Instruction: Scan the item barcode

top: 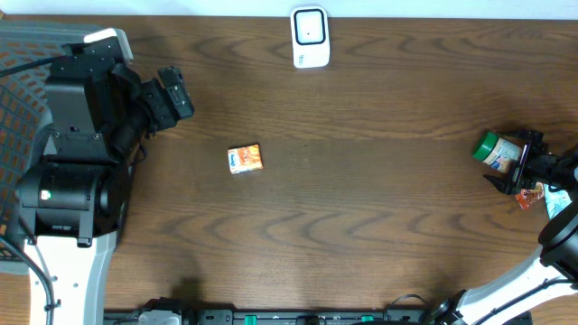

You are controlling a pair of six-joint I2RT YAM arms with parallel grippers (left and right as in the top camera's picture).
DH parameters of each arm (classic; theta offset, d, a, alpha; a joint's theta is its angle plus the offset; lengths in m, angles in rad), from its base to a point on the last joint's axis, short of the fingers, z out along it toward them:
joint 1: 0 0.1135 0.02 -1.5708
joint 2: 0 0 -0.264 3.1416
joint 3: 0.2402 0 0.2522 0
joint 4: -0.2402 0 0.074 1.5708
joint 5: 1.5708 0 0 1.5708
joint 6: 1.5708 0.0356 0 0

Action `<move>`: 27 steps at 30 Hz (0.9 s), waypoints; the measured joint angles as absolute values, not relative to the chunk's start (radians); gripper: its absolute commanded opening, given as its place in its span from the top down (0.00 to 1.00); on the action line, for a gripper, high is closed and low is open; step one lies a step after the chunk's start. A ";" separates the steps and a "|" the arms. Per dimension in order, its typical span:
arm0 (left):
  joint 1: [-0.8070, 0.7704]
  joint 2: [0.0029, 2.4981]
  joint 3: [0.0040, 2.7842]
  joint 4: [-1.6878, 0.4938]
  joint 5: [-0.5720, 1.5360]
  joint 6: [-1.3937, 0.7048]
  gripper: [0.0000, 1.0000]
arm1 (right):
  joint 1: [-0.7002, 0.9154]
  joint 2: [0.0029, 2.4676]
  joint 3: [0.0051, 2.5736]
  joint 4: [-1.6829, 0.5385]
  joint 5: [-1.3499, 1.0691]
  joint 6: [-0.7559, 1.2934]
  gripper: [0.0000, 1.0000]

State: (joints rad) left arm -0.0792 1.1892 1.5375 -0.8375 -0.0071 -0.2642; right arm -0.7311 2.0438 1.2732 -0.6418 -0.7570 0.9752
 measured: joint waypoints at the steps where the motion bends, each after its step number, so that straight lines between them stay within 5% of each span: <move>1: -0.079 1.189 1.538 -0.838 -0.007 -0.264 0.02 | -0.731 2.044 1.273 -0.642 -0.755 0.972 0.01; 9: -0.079 1.189 1.538 -0.838 -0.007 -0.264 0.02 | -0.732 1.967 1.272 -0.651 -0.669 0.873 0.01; 19: -0.079 1.189 1.538 -0.838 -0.007 -0.264 0.02 | -0.731 1.558 1.273 -0.799 -0.637 0.758 0.01; 27: -0.079 1.189 1.538 -0.838 -0.007 -0.264 0.02 | -0.622 1.394 1.274 -0.920 -0.348 0.588 0.01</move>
State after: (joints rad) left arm -0.0792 1.1892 1.5375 -0.8375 -0.0071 -0.2642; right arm -0.6224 1.3941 1.2736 -0.9199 -0.3485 0.5884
